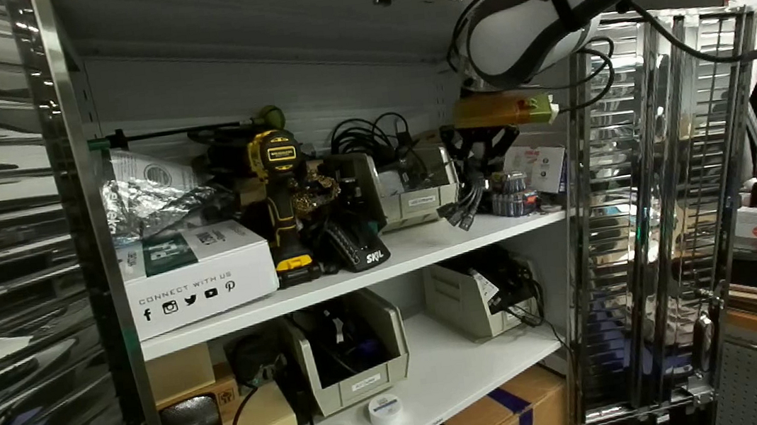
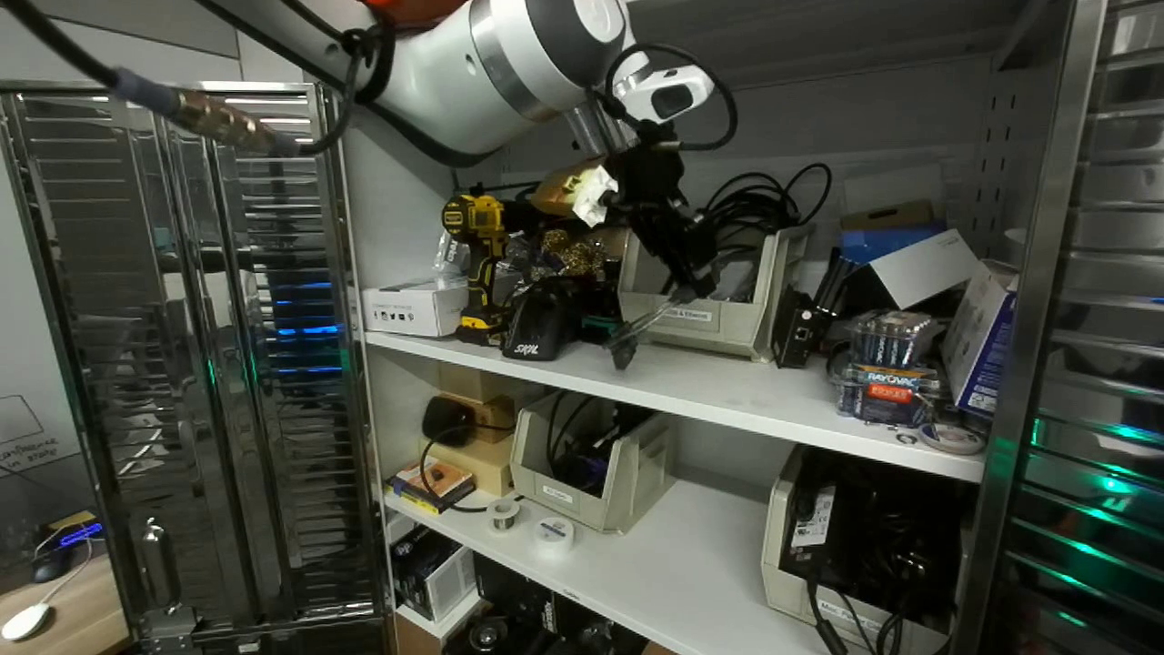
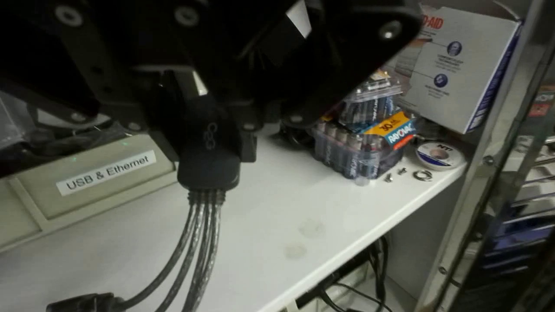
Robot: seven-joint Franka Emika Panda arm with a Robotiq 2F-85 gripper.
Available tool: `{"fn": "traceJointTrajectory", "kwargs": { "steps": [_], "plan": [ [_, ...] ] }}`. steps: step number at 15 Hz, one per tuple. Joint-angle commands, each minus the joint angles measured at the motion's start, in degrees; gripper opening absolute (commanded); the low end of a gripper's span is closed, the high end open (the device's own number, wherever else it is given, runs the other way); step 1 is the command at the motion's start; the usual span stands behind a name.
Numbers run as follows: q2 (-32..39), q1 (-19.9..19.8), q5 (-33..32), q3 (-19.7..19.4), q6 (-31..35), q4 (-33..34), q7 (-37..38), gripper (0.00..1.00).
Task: Pick up the black cable and put it in the tool box
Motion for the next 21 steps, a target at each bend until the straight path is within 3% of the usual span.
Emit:
{"fn": "traceJointTrajectory", "kwargs": {
  "steps": [1, 6, 9, 13, 19, 20, 21],
  "plan": [
    [2.1, -0.4, -1.0, 0.7, 9.1, 3.0, 5.7, 0.09],
    [7.1, 0.6, -2.0, -0.5, 20.3, 8.7, 13.3, 0.09],
    [11.6, 1.3, -6.0, -2.1, 25.9, 13.4, 20.3, 0.09],
    [19.6, 2.6, -14.4, -5.2, 26.6, 21.6, 27.6, 0.09],
    [28.3, 1.1, -11.1, -2.7, 21.6, 28.1, 23.4, 0.11],
    [28.5, 0.7, -10.4, -2.0, 21.1, 28.3, 22.7, 0.59],
    [28.1, 0.7, -10.3, -1.9, 21.0, 28.0, 23.0, 0.6]
  ]
}}
